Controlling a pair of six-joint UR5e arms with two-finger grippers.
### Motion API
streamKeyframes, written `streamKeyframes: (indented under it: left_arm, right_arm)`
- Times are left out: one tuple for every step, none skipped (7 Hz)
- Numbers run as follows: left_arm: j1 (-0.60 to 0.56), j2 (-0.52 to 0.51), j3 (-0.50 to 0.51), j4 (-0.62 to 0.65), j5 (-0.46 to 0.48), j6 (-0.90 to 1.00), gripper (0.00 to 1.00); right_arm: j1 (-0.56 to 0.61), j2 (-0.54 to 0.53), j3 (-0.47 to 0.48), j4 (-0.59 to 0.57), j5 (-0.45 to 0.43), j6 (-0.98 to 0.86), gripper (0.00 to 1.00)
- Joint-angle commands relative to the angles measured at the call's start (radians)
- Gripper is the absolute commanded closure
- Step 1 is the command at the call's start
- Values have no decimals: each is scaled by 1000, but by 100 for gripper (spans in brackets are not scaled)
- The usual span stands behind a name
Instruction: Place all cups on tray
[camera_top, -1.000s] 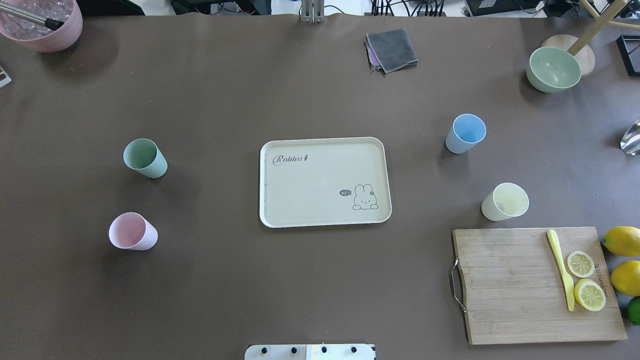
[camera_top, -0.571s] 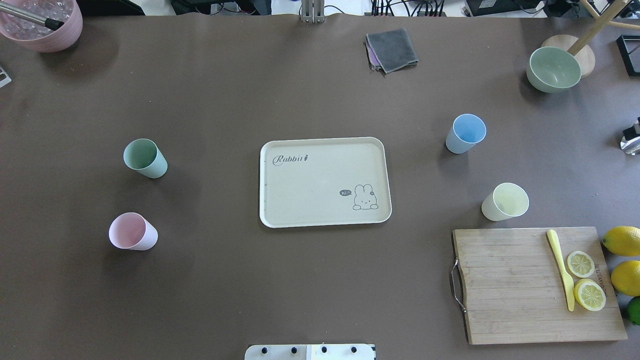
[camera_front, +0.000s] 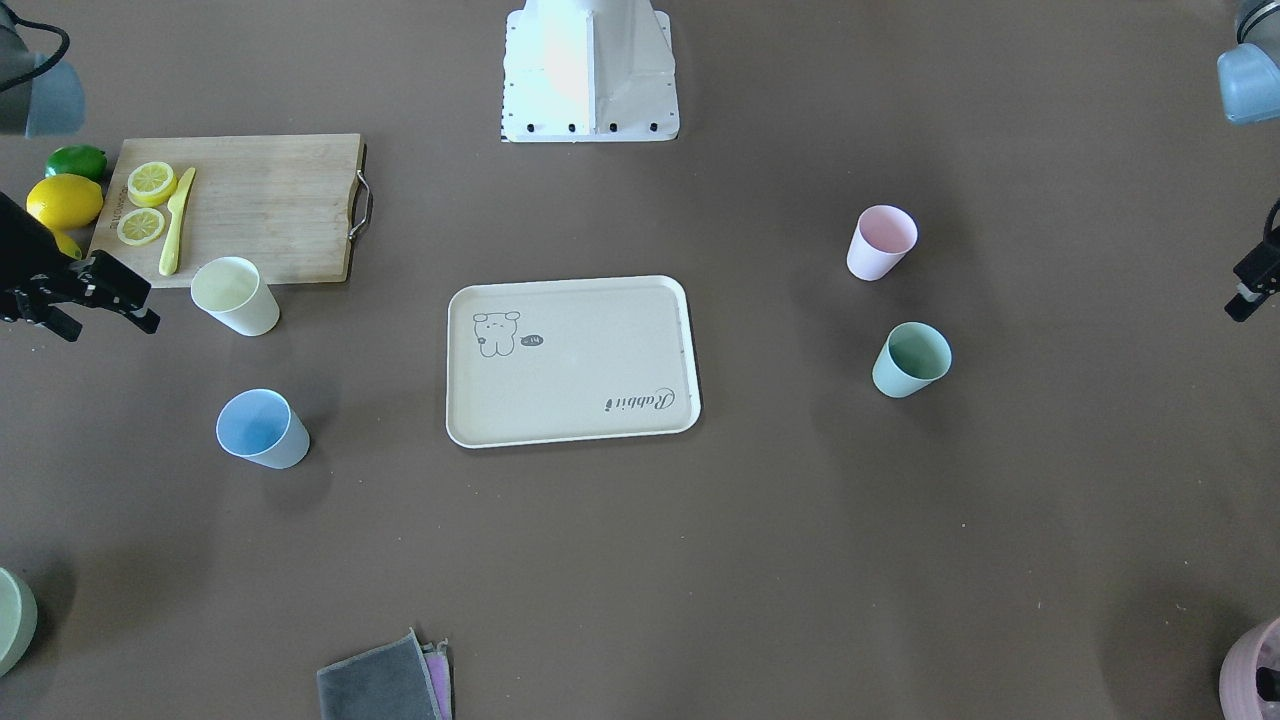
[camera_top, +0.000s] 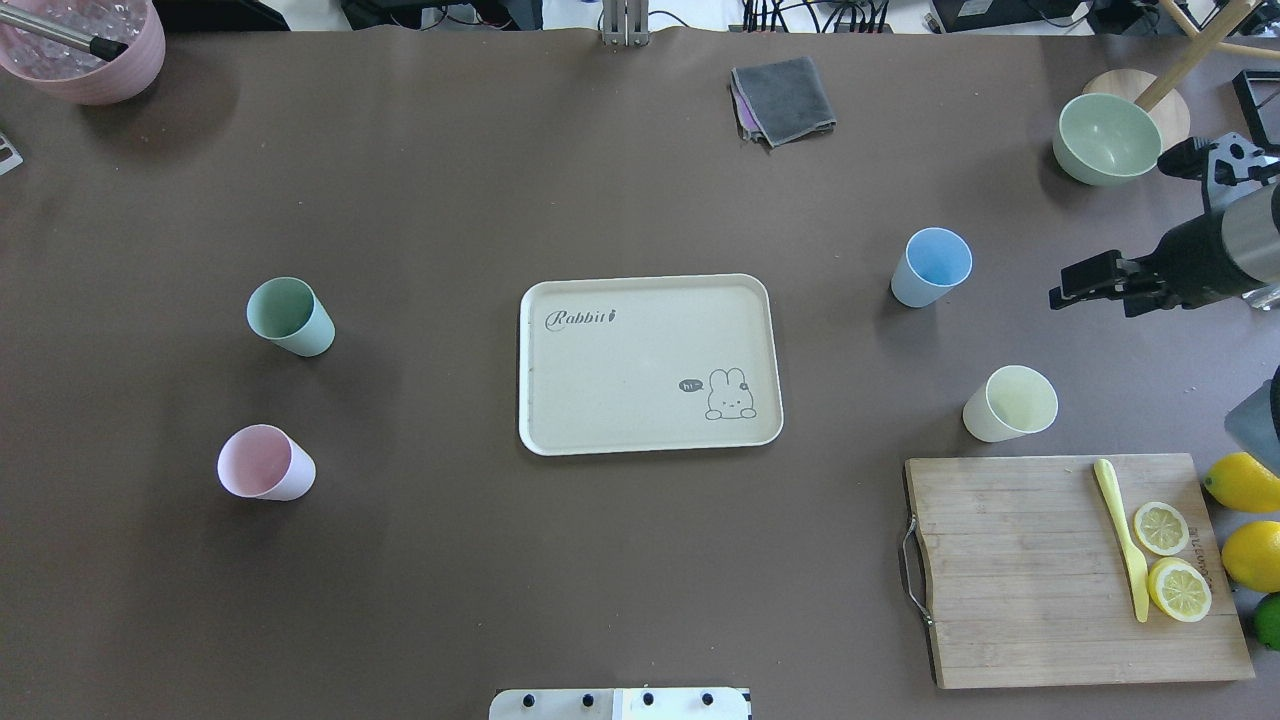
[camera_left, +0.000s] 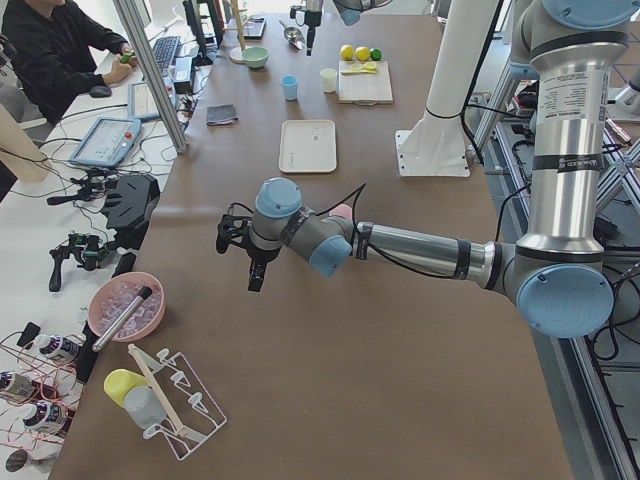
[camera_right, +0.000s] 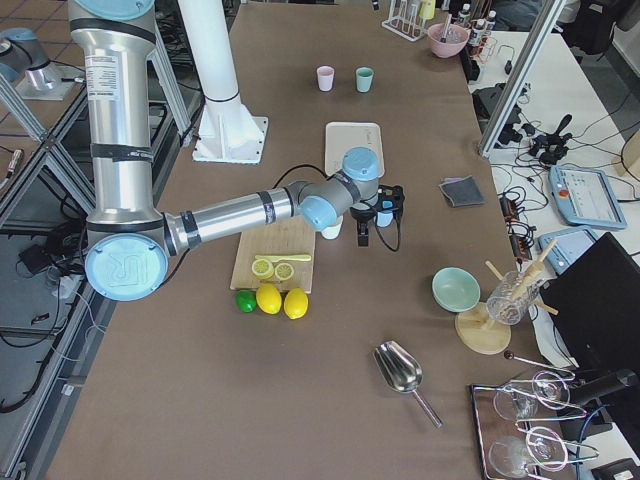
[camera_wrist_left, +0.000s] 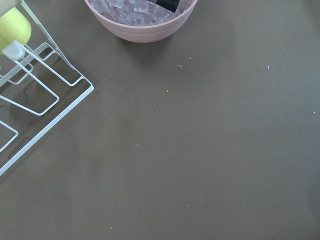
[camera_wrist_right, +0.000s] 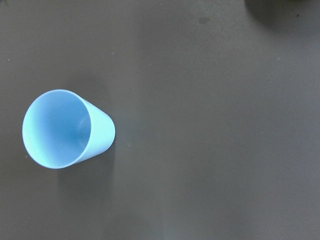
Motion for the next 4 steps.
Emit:
streamKeyframes:
  left_arm:
    - [66, 0, -46, 0, 6, -118, 2]
    - [170, 8, -106, 0, 41, -240, 2]
    - [280, 14, -153, 0, 88, -334, 2]
    - [349, 14, -183, 0, 90, -382, 2]
  right_arm:
    - [-86, -43, 3, 75, -17, 26, 0]
    - [-101, -43, 3, 76, -21, 26, 0]
    - [-107, -43, 3, 76, -22, 26, 0]
    - [-109, -48, 9, 76, -22, 24, 0]
